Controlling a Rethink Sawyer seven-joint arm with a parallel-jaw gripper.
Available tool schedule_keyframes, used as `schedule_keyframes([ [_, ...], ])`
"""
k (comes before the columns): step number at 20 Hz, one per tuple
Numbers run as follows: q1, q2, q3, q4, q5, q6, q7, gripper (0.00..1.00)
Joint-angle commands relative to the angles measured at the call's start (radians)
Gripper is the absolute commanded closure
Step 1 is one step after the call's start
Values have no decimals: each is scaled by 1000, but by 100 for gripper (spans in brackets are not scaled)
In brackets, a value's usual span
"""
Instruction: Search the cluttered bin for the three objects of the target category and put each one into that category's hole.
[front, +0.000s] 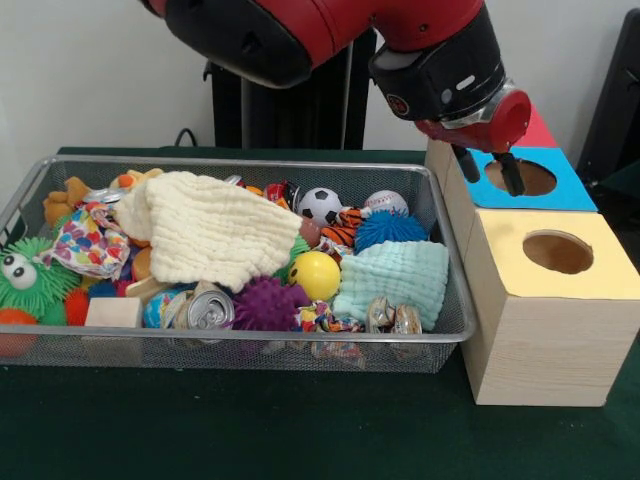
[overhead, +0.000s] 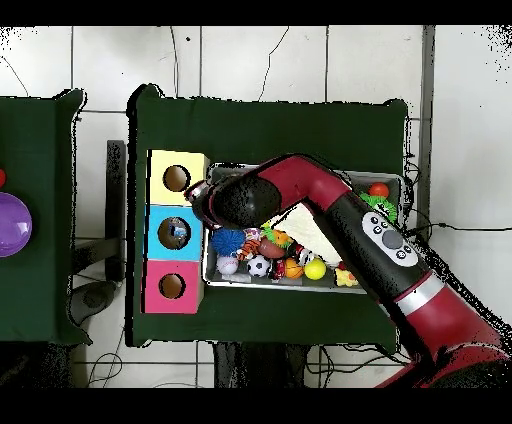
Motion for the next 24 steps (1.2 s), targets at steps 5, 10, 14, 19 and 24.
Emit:
schedule_keyframes([
  [5,79,-212,-215,-195,-7,188,77,0],
  [10,102,-250,-269,-200,2,152,165,0],
  [14,106,-257,-335,-205,6,101,245,0],
  [19,120,-238,-403,-227,27,49,334,0],
  [24,135,-235,-468,-235,94,59,436,0],
])
